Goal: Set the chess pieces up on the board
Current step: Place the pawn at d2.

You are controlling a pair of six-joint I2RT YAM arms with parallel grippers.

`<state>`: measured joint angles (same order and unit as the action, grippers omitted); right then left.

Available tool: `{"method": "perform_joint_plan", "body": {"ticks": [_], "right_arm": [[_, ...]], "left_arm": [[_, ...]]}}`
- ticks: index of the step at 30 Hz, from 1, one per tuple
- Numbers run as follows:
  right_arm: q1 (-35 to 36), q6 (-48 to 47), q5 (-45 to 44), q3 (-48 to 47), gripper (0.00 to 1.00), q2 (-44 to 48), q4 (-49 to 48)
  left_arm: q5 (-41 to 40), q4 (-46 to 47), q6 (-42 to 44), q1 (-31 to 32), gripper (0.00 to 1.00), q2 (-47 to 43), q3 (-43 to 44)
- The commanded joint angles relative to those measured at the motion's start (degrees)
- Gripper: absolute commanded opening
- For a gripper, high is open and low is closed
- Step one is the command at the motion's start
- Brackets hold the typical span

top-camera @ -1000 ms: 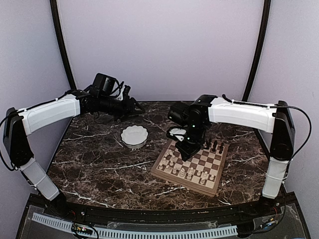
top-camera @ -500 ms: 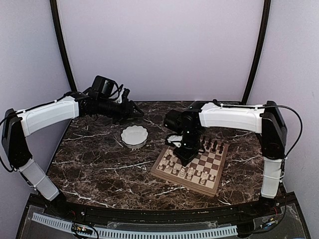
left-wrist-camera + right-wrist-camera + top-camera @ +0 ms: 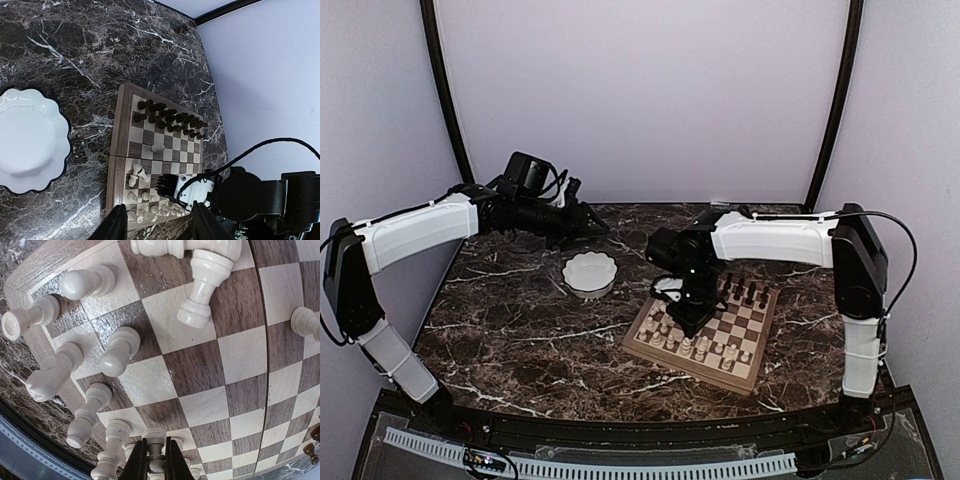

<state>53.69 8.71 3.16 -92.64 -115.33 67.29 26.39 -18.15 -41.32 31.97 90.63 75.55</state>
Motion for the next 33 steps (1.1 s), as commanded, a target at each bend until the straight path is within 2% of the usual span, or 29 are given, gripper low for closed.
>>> {"method": "perform_joint_plan", "body": {"ticks": [1, 5, 10, 13, 20, 24, 30, 33], "right_arm": [[0.5, -0.4, -0.3, 0.3, 0.03, -1.1, -0.5], [0.5, -0.4, -0.9, 0.7, 0.06, -1.5, -0.6], [0.5, 0.4, -0.1, 0.3, 0.19, -1.4, -0.8], [0.3, 1.3, 0.7, -1.0, 0.23, -0.2, 0.0], [-1.2, 2.4, 1.9, -2.6, 0.25, 5.8, 1.0], [-1.4, 2.1, -0.4, -1.0, 0.24, 8.3, -3.3], [-1.9, 3.1, -2.1, -1.5, 0.23, 5.6, -11.7], [-1.9, 3.7, -2.3, -3.8, 0.23, 2.4, -12.8]], "left_arm": [[0.8, -1.2, 0.6, -0.3, 0.46, -2.1, -0.7], [1.1, -1.0, 0.4, -0.4, 0.46, -1.9, -0.6], [1.3, -1.0, 0.5, -0.4, 0.46, -1.7, -0.7], [1.5, -1.0, 0.5, -0.4, 0.46, -1.6, -0.6], [2.1, -2.4, 1.5, -0.4, 0.46, -1.9, -0.9], [2.6, -4.3, 2.9, -0.3, 0.46, -2.0, -1.1], [3.1, -6.1, 3.6, -0.3, 0.46, -3.0, -1.6], [3.2, -6.9, 3.6, -0.4, 0.46, -3.7, -1.7]]}}
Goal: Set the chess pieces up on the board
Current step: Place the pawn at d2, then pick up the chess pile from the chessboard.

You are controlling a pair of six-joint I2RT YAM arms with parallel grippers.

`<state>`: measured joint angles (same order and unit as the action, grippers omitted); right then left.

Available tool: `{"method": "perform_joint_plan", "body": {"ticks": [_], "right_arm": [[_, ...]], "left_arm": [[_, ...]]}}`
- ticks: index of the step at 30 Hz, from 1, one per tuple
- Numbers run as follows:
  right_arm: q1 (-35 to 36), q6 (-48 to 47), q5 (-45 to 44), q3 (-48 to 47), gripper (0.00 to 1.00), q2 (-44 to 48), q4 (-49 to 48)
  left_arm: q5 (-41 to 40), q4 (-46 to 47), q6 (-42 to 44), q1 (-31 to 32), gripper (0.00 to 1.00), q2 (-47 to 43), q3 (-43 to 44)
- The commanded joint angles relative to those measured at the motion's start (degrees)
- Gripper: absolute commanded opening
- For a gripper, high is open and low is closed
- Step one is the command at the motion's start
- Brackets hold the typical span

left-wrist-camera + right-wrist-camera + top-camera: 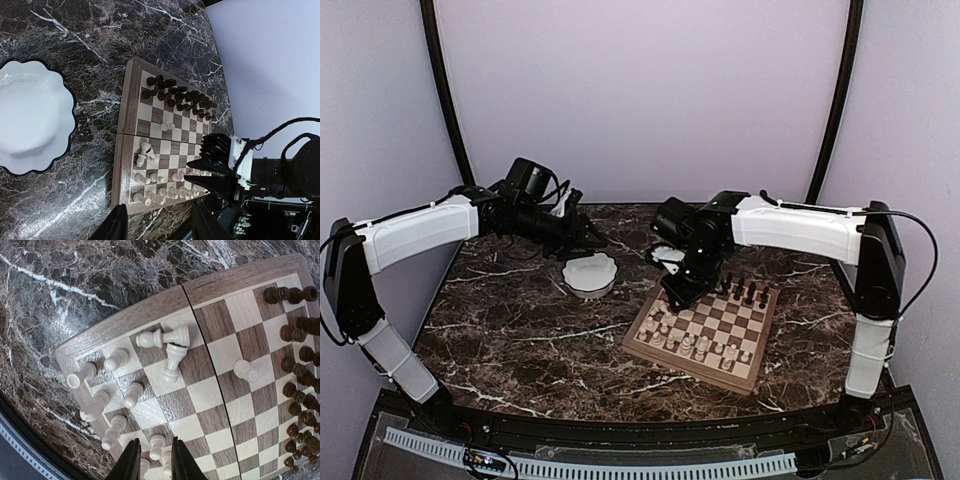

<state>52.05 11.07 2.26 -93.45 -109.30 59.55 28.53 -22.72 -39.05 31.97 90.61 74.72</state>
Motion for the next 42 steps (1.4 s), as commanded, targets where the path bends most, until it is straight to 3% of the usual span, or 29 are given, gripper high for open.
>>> {"method": "perform_joint_plan", "body": {"ticks": [1, 23, 31, 42], "right_arm": [[-0.4, 1.5, -1.6, -3.7, 0.23, -4.7, -5.2], [-1.7, 1.3, -2.5, 0.0, 0.23, -11.0, -10.9], [-1.7, 0.1, -3.3, 1.8, 0.0, -8.8, -10.8], [-1.7, -0.6, -4.0, -0.8, 0.0, -0.8, -6.3]], "left_arm": [[1.1, -2.4, 1.4, -0.3, 0.45, -3.8, -1.0], [1.3, -1.5, 0.3, -0.4, 0.45, -5.6, -4.9], [3.1, 1.8, -0.6, -0.3, 0.45, -1.3, -5.6], [8.4, 8.9, -1.3, 1.6, 0.44, 7.3, -4.0]]}}
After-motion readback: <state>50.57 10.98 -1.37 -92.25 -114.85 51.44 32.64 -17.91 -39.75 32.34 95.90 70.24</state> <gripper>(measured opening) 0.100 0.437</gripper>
